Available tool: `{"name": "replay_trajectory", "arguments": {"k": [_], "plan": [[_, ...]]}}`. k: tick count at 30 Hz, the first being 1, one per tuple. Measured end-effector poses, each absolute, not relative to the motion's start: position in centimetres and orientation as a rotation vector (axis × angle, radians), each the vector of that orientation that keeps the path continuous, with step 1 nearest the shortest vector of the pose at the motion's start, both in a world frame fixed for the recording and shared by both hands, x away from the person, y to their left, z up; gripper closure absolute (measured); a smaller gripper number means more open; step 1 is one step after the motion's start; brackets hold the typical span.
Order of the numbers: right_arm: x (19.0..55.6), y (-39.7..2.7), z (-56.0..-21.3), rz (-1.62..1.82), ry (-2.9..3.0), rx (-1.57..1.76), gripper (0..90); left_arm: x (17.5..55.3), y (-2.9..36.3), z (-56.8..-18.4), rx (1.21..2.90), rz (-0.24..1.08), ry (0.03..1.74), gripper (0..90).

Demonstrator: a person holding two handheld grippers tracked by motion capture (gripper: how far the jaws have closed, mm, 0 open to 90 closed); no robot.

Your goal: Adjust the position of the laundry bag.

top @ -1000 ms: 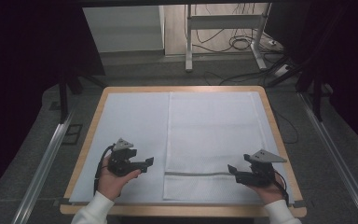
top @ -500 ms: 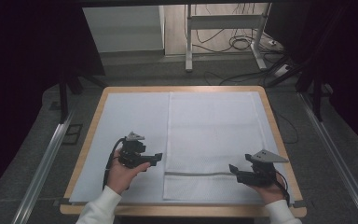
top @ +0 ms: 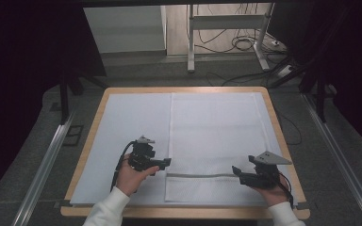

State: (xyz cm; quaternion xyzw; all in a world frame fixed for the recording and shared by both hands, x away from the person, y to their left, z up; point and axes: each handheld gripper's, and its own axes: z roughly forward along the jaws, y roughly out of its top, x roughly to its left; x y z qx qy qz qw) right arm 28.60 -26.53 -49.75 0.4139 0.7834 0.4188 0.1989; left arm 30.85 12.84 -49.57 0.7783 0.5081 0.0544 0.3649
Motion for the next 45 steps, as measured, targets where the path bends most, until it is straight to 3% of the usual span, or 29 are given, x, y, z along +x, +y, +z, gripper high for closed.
{"name": "replay_trajectory", "arguments": {"k": [19,31,36,45], "plan": [[28.6,-26.5,-50.0,1.149,2.198,1.144,20.9,32.5,10.3,-50.8,2.024,0.114,1.305,36.5],[28.6,-26.6,-49.9,1.145,2.188,1.145,20.8,32.9,10.2,-51.3,2.022,0.089,1.342,39.8],[28.6,-26.6,-49.8,1.142,2.179,1.151,20.8,33.0,9.9,-51.8,2.047,0.089,1.342,48.1],[28.6,-26.7,-49.7,1.140,2.166,1.151,20.8,33.2,9.4,-52.2,2.060,0.088,1.309,72.9]]}}
